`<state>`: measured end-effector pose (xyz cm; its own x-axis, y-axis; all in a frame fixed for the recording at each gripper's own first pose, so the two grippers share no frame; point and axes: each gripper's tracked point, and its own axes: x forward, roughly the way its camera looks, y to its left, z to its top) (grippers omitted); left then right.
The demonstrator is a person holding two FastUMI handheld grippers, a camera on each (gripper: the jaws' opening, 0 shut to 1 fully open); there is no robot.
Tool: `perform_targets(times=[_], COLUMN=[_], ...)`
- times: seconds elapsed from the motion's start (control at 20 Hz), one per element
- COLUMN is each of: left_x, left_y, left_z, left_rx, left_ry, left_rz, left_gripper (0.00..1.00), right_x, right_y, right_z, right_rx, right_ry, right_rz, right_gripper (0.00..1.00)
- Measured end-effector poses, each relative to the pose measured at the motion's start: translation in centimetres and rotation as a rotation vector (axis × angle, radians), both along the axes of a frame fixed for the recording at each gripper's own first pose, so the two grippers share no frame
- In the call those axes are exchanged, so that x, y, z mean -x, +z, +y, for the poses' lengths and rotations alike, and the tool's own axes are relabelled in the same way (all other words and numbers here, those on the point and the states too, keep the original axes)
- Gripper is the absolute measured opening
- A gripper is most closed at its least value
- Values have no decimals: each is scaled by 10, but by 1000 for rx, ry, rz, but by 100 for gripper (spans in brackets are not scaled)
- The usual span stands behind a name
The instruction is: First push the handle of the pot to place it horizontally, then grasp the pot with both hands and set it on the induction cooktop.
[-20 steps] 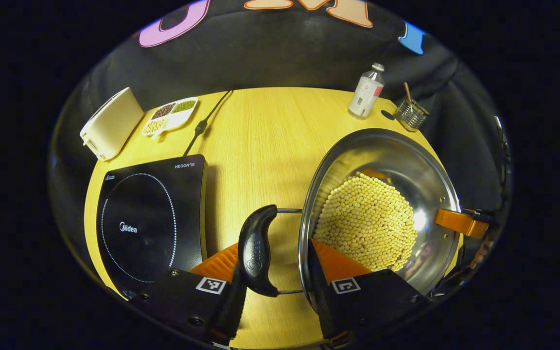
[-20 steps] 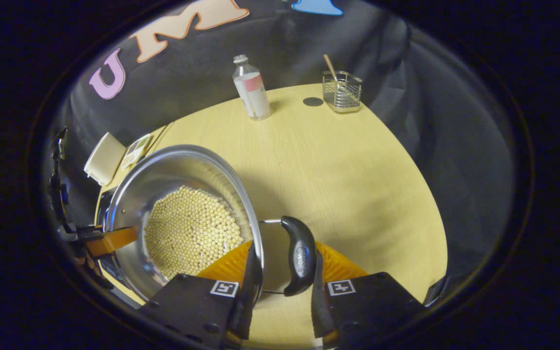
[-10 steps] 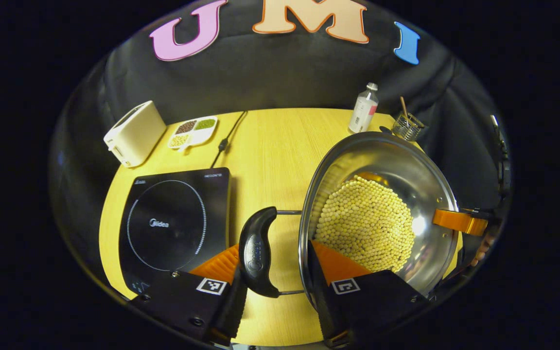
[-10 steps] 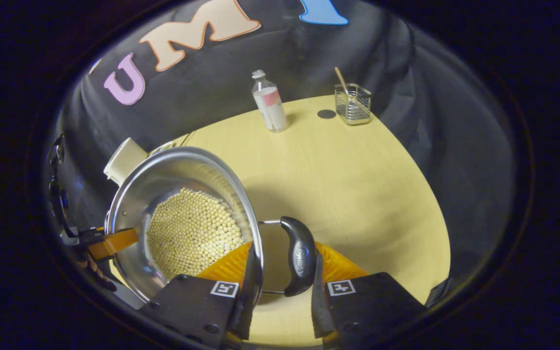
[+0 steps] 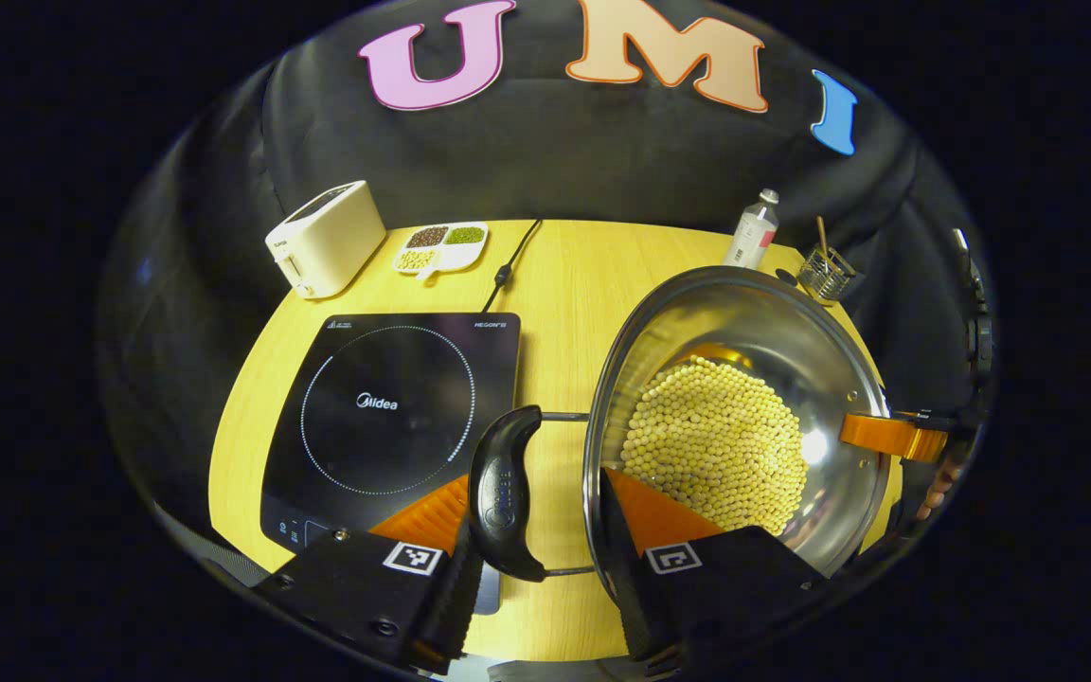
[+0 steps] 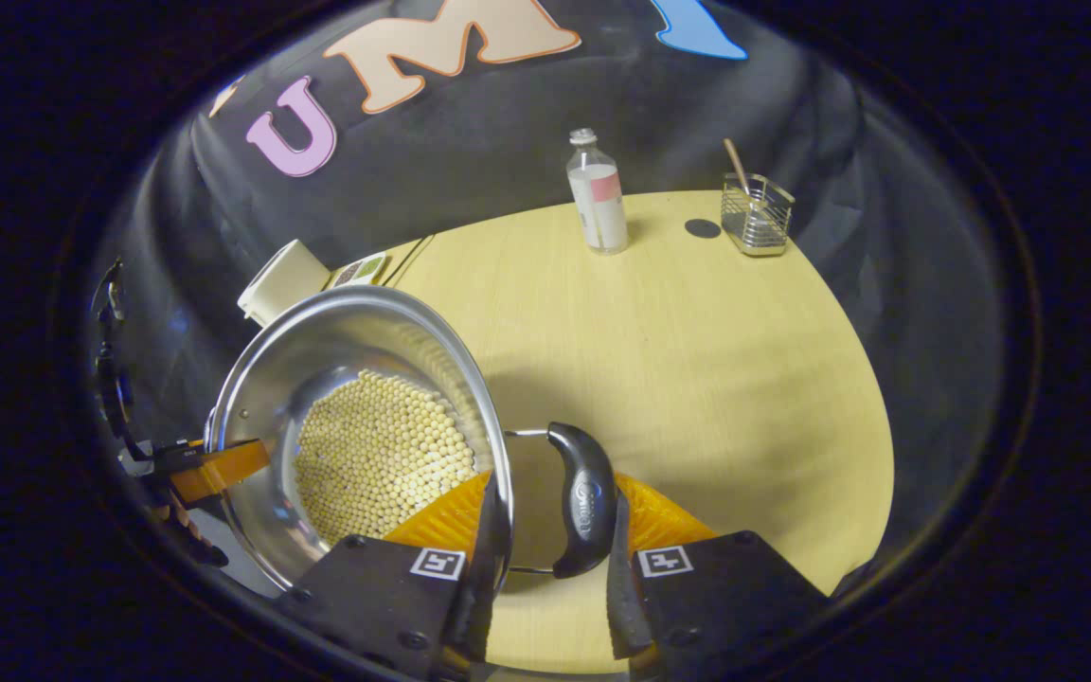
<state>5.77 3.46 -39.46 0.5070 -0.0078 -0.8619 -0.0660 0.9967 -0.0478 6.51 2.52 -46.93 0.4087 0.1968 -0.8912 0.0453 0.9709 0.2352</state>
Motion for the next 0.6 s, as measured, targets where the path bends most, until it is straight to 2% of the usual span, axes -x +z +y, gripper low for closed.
perform_targets(times=[0.05, 0.35, 0.4, 0.45, 0.6], left_x=[1, -2, -5, -8, -13], left_y=[-2, -7, -8, -10, -15], left_z=[4, 29, 35, 41, 62], left_rx=[3, 43, 50, 57, 95], left_ry=[7, 33, 32, 30, 20], left_rz=[12, 41, 35, 32, 47], left_gripper=[63, 65, 63, 62, 62], right_x=[-1, -8, -10, -14, -15], right_y=[0, 3, 3, 2, 6], right_z=[4, 26, 32, 38, 58], right_rx=[0, 20, 25, 31, 62], right_ry=[3, 15, 15, 9, -8], right_rz=[4, 10, 11, 12, 12], right_gripper=[46, 46, 51, 46, 46])
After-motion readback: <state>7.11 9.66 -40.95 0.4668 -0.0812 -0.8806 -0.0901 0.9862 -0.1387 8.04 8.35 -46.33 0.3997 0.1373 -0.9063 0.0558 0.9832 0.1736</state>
